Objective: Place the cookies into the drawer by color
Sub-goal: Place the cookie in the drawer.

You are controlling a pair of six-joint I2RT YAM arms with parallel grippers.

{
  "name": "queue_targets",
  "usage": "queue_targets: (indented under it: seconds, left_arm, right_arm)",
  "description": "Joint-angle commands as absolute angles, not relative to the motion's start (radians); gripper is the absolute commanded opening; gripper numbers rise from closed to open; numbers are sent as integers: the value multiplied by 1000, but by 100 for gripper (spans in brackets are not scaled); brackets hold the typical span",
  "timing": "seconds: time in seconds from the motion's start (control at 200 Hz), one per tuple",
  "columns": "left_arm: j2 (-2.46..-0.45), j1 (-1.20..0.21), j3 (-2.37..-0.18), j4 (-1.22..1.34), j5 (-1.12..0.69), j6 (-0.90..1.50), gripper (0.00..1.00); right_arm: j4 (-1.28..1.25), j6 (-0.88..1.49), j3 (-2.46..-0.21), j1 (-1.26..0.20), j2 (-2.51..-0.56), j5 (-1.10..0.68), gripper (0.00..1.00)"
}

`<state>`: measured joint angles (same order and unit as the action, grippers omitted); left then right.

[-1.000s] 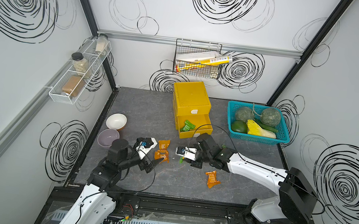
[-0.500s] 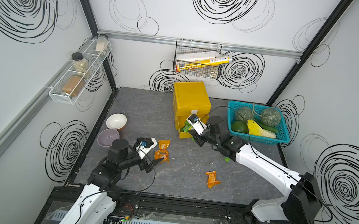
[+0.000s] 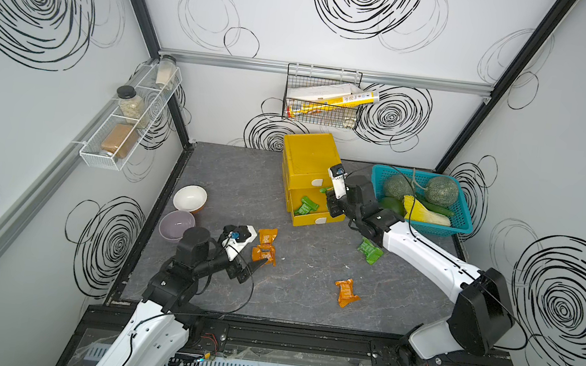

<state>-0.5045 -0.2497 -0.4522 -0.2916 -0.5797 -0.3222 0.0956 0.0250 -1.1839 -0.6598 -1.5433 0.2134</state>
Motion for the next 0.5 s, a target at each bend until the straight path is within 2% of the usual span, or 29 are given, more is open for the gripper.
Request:
queue_targets:
  seconds: [0.0,0.16,0.28,0.496]
  left_arm:
    - [-499,-253,-454,-272,-581,-329,99]
    - [-495,-262,-454,-275,-601,-332,99]
    - [-491,-259,-448,-261,-566,-322,99]
    - [-491,-258,-451,-264,-569,-324,99]
  right_arm:
    - [74,105,-1232,-654,-1577,245,17]
    - [77,147,-1267,-647,-1626,288,18]
    - [72,159,-1285,-645,-1652,293,24]
    - [107,187,-1328,-644,-1689,323,51]
